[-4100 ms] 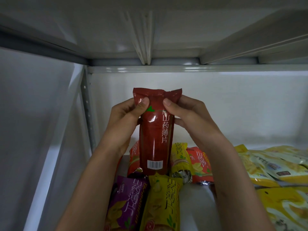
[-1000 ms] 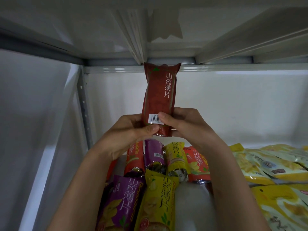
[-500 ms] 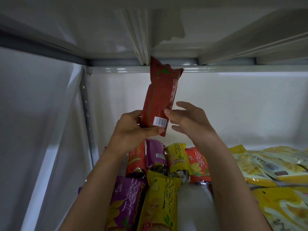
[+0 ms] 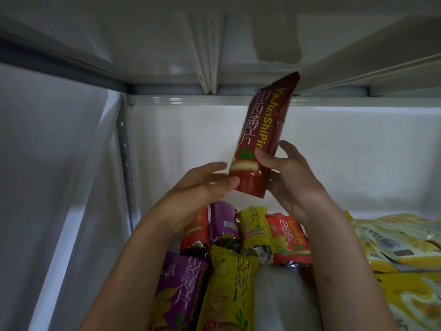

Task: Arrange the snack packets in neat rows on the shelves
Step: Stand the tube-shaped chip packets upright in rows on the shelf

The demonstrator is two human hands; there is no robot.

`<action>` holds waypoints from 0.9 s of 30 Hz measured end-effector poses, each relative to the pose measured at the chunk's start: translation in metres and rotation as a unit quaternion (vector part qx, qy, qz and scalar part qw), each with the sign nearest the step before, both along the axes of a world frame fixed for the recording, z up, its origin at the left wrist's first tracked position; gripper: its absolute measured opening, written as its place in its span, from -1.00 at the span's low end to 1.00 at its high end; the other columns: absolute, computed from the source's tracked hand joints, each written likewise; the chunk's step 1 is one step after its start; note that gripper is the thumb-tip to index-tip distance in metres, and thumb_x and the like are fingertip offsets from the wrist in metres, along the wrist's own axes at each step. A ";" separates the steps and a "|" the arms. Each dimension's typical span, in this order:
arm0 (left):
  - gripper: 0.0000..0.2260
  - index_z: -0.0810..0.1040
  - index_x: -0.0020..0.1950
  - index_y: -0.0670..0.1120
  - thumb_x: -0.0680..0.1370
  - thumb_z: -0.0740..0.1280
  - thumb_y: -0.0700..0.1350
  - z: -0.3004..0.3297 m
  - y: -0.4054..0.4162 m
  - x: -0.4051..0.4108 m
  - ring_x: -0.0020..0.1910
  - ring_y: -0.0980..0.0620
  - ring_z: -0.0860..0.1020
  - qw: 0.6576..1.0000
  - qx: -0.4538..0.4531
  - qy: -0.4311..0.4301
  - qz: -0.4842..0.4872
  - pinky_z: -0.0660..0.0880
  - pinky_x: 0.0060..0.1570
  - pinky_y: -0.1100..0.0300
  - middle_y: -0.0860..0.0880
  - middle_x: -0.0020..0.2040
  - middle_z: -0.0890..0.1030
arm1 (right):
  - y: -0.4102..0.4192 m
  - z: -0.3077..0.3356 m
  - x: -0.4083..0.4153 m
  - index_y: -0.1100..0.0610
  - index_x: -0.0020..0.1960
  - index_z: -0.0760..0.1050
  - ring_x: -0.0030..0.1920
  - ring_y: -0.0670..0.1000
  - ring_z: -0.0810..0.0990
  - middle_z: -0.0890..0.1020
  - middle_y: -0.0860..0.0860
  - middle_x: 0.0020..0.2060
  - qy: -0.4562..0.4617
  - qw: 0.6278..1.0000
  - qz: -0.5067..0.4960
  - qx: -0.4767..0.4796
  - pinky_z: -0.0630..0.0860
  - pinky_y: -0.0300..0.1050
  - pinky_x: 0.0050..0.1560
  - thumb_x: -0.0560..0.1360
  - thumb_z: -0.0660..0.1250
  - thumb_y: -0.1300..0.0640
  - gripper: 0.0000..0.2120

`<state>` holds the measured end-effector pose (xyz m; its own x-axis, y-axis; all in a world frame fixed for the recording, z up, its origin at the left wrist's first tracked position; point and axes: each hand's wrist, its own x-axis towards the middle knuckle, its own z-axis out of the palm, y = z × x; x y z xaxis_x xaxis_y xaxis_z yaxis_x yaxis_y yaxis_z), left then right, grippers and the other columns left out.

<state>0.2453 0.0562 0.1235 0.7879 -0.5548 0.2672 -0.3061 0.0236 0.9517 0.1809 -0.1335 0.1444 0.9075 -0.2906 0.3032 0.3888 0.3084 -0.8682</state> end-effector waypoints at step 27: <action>-0.46 0.66 0.30 -0.05 0.37 0.53 0.14 0.002 -0.001 -0.006 0.25 0.00 0.67 1.000 0.002 0.012 -0.011 0.56 0.33 -0.15 -0.01 0.20 0.73 | 0.000 -0.005 -0.004 0.18 0.19 0.68 0.05 0.06 0.76 0.78 0.04 0.01 0.019 0.977 -0.056 -0.205 0.65 0.15 0.21 0.54 0.47 0.03 -0.70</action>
<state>0.2388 0.0554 0.1259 0.7815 -0.5735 0.2456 -0.2821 0.0262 0.9590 0.1766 -0.1331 0.1395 0.8898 -0.2500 0.3819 0.3657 -0.1103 -0.9242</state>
